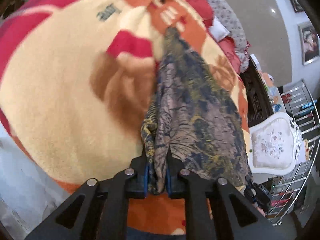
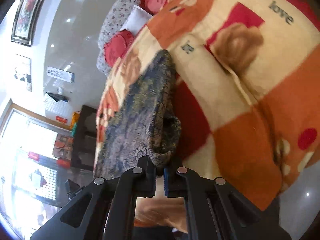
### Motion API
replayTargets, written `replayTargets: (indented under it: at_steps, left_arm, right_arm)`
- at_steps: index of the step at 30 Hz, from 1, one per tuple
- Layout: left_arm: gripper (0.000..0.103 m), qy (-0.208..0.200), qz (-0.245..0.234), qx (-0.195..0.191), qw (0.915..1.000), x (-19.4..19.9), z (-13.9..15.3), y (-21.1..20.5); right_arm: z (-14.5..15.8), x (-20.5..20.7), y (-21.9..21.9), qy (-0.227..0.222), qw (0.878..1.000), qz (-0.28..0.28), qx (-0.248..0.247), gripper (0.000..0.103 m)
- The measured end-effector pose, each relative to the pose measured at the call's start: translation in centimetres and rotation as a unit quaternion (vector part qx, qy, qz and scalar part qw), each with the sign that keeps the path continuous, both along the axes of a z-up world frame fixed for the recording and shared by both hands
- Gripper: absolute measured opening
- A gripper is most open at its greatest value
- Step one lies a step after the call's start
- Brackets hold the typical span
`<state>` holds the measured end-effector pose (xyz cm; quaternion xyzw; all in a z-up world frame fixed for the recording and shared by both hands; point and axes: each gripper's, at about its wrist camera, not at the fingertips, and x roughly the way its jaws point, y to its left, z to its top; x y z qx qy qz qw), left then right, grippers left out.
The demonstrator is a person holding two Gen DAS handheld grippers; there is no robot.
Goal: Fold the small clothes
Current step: 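Grasp the folded shirt edge with the left gripper and lift it, then hold the shirt up with the left gripper while the right gripper grasps it too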
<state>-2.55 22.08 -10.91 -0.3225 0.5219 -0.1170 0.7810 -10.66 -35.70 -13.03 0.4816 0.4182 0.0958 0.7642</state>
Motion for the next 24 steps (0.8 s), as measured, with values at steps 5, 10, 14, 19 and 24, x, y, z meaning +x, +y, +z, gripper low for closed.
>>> replayTargets:
  at_steps: [5, 10, 14, 19, 24]
  left_arm:
    - [0.020, -0.006, 0.019, -0.033, 0.9993, -0.1, -0.4, 0.7]
    - [0.020, -0.010, 0.038, -0.047, 0.9981, -0.5, -0.8, 1.1]
    - [0.011, -0.052, 0.054, 0.035, 0.9965, -1.5, 1.0, -0.8]
    - [0.010, -0.159, 0.032, 0.169, 0.9723, -2.8, 4.9, -6.3]
    - [0.010, -0.235, -0.047, 0.208, 0.9483, -2.6, 7.8, -12.0]
  right_arm:
    - [-1.8, 0.1, -0.6, 0.030, 0.999, -0.015, 0.043, 0.019]
    - [1.8, -1.5, -3.2, 0.024, 0.996, -0.072, -0.048, 0.026]
    - [6.7, -0.9, -3.1, -0.016, 0.983, -0.077, -0.165, 0.026]
    - [10.1, 4.9, 3.7, -0.072, 0.968, 0.053, -0.232, 0.026]
    - [10.4, 13.9, 13.0, -0.111, 0.955, 0.200, -0.190, 0.028]
